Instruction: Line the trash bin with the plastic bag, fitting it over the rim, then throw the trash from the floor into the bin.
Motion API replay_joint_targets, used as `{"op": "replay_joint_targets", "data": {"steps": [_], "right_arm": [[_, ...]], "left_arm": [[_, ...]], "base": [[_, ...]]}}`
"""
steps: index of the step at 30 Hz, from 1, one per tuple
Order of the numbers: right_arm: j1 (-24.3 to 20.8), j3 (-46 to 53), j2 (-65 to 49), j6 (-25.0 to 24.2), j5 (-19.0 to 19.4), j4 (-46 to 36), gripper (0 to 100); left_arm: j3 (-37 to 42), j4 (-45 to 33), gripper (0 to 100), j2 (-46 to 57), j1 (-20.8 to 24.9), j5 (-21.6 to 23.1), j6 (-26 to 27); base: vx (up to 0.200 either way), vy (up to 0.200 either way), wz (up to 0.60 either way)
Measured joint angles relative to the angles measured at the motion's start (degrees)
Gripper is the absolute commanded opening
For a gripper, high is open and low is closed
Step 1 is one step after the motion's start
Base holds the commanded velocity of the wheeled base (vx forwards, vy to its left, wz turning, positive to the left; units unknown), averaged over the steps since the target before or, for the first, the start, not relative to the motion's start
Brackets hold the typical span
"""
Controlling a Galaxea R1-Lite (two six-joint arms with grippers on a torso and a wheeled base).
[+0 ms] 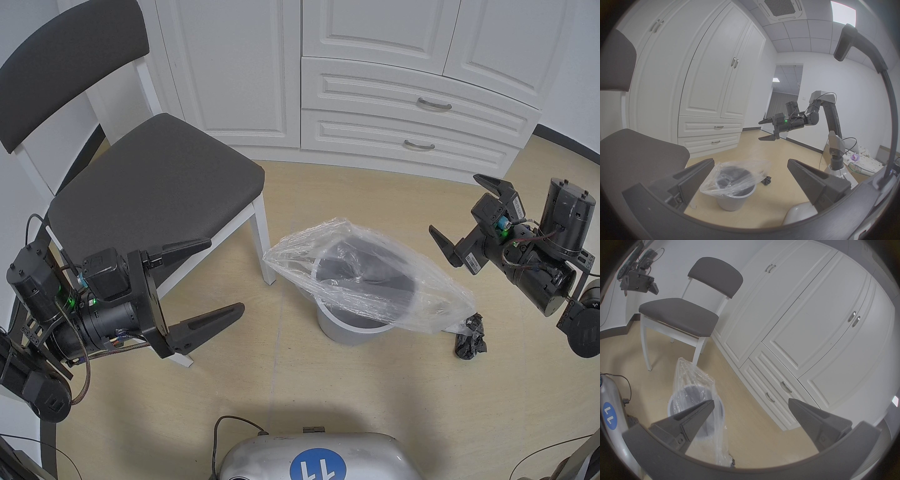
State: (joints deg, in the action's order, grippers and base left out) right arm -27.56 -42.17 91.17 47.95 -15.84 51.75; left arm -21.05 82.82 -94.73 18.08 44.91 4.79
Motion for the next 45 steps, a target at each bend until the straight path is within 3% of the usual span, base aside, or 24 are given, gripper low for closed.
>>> {"op": "replay_joint_targets", "data": {"steps": [5,9,16,20,24,31,36,42,45], "right_arm": [[0.0,-1.5,-0.5,-0.7,-0.1,-1.8,100],[0.0,-5.5,-0.5,-4.5,-0.2,-3.3,100],[-0.2,-15.4,1.0,-20.7,-1.0,-3.8,100],[-0.1,-16.8,1.9,-29.1,-5.1,-3.9,100],[0.8,-14.9,2.0,-33.4,-10.1,-3.9,100],[2.1,-9.0,-0.3,-38.4,-11.6,-9.0,100],[2.9,-10.6,-2.5,-43.7,-8.6,-24.3,100],[5.2,-21.3,-3.9,-54.3,1.7,-46.0,100],[6.3,-27.5,-4.0,-57.9,4.5,-52.4,100]], "left_arm": [[0.0,0.0,100,0.0,0.5,0.0,-0.3],[0.0,0.0,100,0.0,0.7,0.0,-0.3],[0.0,-0.2,100,0.0,1.5,-0.4,-1.2],[-0.4,-0.7,100,-0.2,2.5,-2.3,-2.1],[-0.9,-3.1,100,-0.4,4.7,-9.4,-2.5],[-5.0,-17.8,100,-0.6,10.6,-29.5,-3.0],[-9.2,-26.7,100,0.1,14.0,-36.1,-4.8],[-14.0,-40.2,100,2.0,17.4,-41.8,-7.3],[-15.5,-44.8,100,3.0,18.6,-43.1,-8.4]], "base": [[0.0,0.0,0.0],[0.0,0.0,0.0],[0.0,0.0,0.0],[0.0,0.0,0.0],[0.0,0.0,0.0],[0.0,0.0,0.0],[0.0,0.0,0.0],[0.0,0.0,0.0],[0.0,0.0,0.0]]}}
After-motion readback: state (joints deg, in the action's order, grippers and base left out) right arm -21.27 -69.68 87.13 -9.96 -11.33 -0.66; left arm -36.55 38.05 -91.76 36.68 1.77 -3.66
